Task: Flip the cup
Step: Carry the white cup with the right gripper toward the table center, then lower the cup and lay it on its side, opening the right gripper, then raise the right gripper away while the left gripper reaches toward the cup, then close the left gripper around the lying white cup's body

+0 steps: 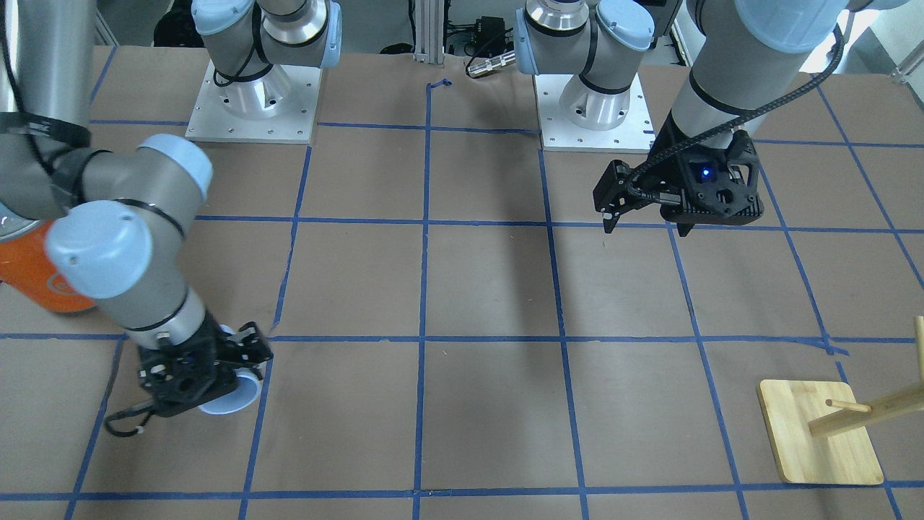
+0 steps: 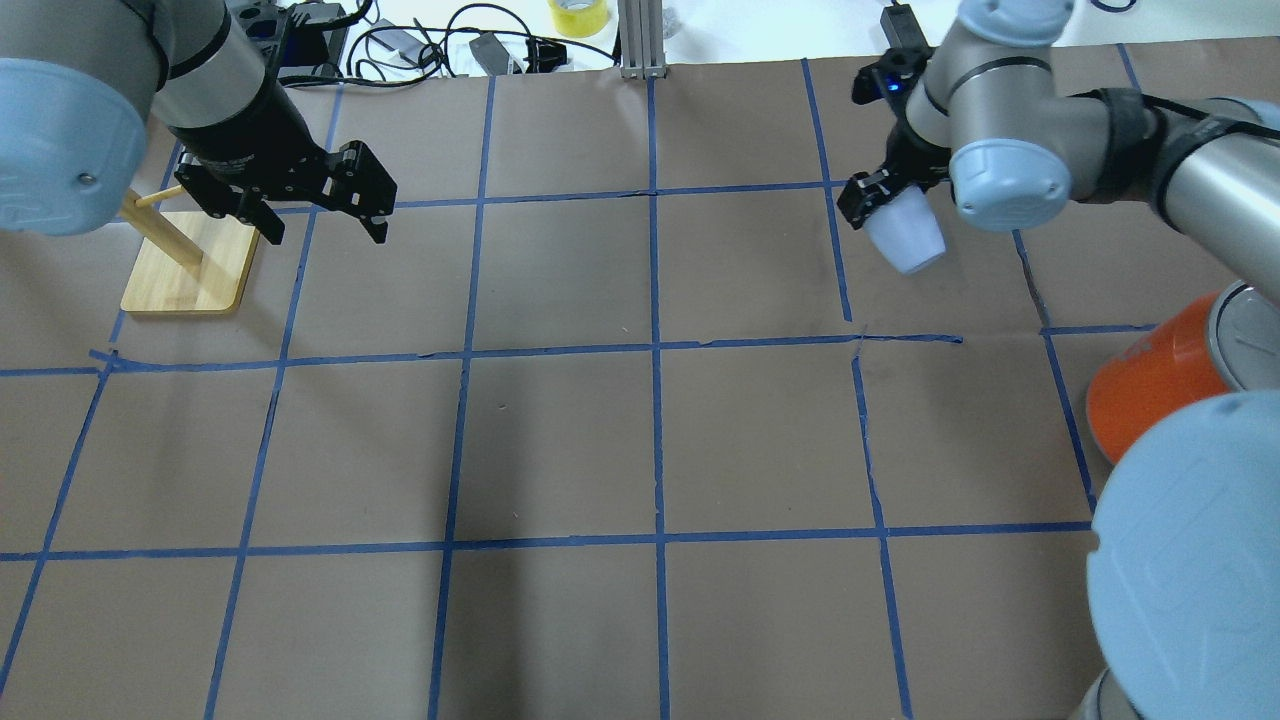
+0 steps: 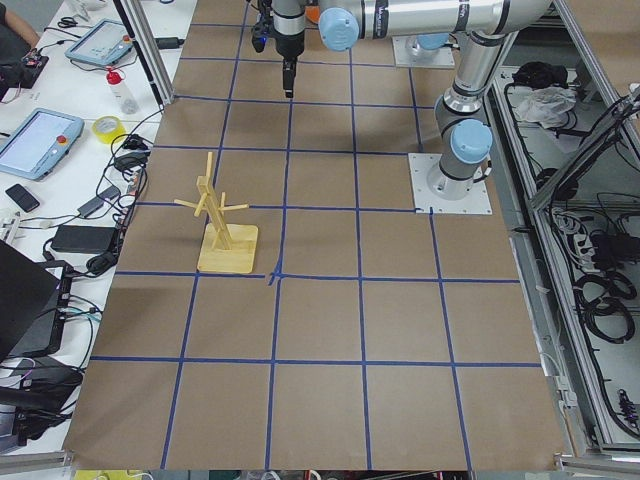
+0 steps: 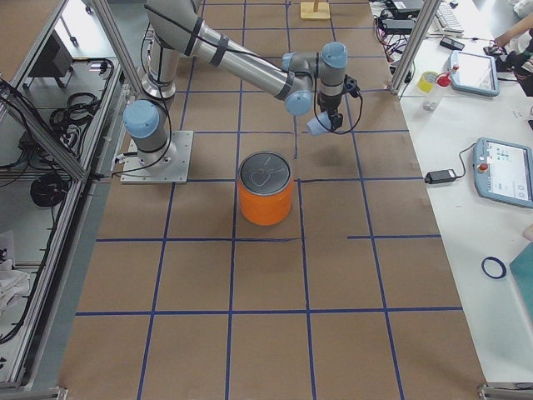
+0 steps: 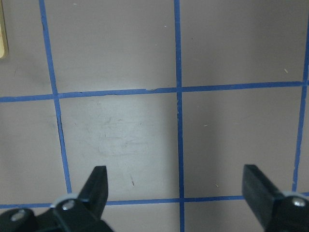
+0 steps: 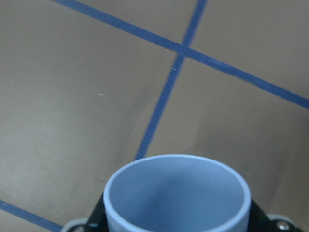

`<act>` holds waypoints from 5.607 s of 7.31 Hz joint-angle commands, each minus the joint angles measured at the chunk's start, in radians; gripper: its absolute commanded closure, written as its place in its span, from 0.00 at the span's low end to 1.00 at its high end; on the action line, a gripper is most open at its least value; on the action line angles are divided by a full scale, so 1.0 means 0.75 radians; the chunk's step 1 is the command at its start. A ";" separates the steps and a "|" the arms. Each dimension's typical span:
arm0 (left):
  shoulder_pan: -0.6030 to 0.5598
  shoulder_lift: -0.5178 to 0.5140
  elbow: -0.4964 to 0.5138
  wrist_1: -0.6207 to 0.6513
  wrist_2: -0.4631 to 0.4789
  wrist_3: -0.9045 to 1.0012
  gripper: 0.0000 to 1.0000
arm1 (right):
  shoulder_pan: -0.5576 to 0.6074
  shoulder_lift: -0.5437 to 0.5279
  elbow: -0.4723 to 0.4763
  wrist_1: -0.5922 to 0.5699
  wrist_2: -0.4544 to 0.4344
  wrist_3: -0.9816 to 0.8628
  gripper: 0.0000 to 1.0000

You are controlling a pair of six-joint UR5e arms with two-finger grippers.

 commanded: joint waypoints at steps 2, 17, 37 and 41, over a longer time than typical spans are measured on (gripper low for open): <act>0.026 0.002 0.005 -0.004 0.000 0.012 0.00 | 0.406 0.070 -0.006 -0.099 -0.010 -0.026 1.00; 0.061 -0.012 -0.012 -0.006 0.004 0.033 0.00 | 0.620 0.224 0.011 -0.326 0.039 -0.652 0.00; 0.045 -0.384 -0.239 0.399 -0.712 -0.086 0.00 | 0.061 -0.664 -0.089 0.776 -0.037 0.585 0.00; -0.059 -0.556 -0.243 0.628 -0.724 -0.147 0.00 | 0.049 -0.660 -0.087 0.768 -0.053 0.592 0.00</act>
